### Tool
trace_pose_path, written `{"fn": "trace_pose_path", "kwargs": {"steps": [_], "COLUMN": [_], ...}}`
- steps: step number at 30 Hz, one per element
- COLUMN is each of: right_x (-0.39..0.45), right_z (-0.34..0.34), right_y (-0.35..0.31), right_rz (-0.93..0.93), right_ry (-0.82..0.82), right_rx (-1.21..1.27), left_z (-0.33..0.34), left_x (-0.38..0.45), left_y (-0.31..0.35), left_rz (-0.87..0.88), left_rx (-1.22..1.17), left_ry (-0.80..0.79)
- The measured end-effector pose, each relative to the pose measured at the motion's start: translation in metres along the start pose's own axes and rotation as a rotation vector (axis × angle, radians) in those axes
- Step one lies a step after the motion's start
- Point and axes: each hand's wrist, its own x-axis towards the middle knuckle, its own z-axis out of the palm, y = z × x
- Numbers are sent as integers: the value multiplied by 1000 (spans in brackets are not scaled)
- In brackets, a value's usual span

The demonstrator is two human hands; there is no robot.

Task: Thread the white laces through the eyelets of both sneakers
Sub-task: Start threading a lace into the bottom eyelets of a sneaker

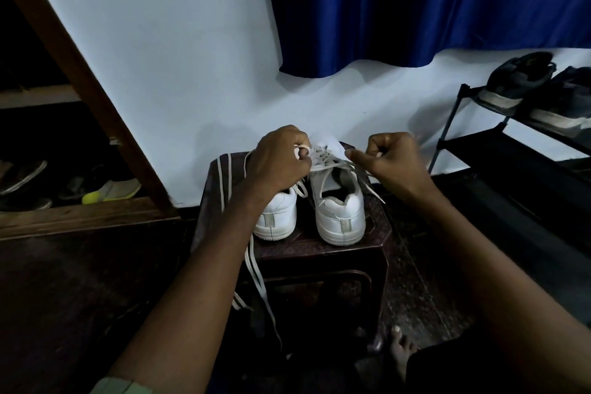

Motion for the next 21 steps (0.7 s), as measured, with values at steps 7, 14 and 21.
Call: {"fn": "trace_pose_path", "kwargs": {"steps": [7, 14, 21], "right_x": [4, 3, -4], "right_z": [1, -16, -11], "right_y": [5, 5, -15], "right_rz": [-144, -113, 1], "right_ry": [-138, -181, -149], "right_rx": [-464, -545, 205], "left_z": [-12, -35, 2], "left_x": [5, 7, -12], "left_y": [20, -7, 21], "left_rz": [-178, -221, -33], "left_rx": [-766, -215, 241], "left_ry": [12, 152, -83]}}
